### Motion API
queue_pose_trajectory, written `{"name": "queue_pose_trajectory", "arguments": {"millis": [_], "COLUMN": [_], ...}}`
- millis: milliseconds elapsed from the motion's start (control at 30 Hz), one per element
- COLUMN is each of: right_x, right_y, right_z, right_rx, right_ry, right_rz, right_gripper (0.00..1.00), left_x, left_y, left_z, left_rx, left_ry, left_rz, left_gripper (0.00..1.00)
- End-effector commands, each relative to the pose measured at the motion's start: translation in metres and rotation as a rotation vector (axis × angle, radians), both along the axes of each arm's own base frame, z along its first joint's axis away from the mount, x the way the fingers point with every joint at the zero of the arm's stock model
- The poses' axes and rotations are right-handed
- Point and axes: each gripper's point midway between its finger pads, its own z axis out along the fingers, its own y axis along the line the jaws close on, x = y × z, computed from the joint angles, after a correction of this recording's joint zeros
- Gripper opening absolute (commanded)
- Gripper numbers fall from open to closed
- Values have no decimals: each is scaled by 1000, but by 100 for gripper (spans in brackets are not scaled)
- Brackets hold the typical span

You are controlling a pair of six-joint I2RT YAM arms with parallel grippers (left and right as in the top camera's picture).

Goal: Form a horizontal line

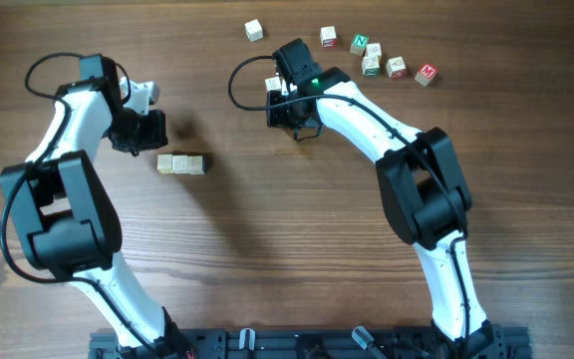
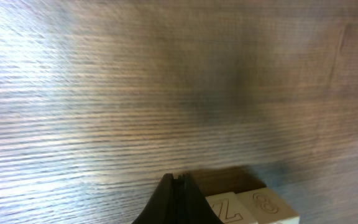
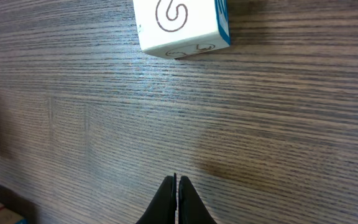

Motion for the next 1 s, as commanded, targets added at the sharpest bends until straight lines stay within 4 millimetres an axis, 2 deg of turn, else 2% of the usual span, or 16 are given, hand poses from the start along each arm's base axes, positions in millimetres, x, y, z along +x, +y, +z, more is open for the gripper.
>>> {"name": "queue_pose_trajectory", "arguments": {"millis": [0, 100, 167, 200, 267, 333, 367, 533, 600, 700, 833, 967], "right_x": [-6, -22, -32, -36, -46, -68, -74, -117, -123, -132, -134, -129], "right_y": [8, 24, 28, 26, 23, 35, 39, 74, 86, 116, 123, 124], "right_z": [13, 20, 29, 36, 62, 86, 87, 63, 60, 65, 57, 26], "right_rx": [47, 151, 184, 180, 189, 255, 263, 142, 93, 97, 69, 61], "right_ry": [8, 80, 118, 124, 126, 175, 192, 170, 106, 11, -34, -61], "right_rz": [20, 86, 106, 104, 114, 161, 175, 262, 282, 332, 333, 327], "right_gripper": [4, 4, 4, 5, 4, 4, 4, 4, 4, 4, 4, 4], "left_x": [26, 27, 25, 24, 21, 18, 17, 18, 18, 19, 19, 20], "left_y": [20, 31, 39, 45, 59, 71, 72, 74, 74, 74, 75, 75], "left_z": [23, 30, 30, 30, 30, 30, 30, 30, 30, 30, 30, 30], "left_rx": [21, 11, -5, -8, -19, -24, -23, -22, -22, -21, -20, -20], "left_ry": [-60, -61, -50, -47, -42, -35, -35, -38, -38, -43, -46, -50], "left_rz": [79, 158, 219, 247, 297, 345, 348, 351, 351, 351, 351, 351], "left_gripper": [4, 4, 4, 4, 4, 4, 4, 4, 4, 4, 4, 4]}}
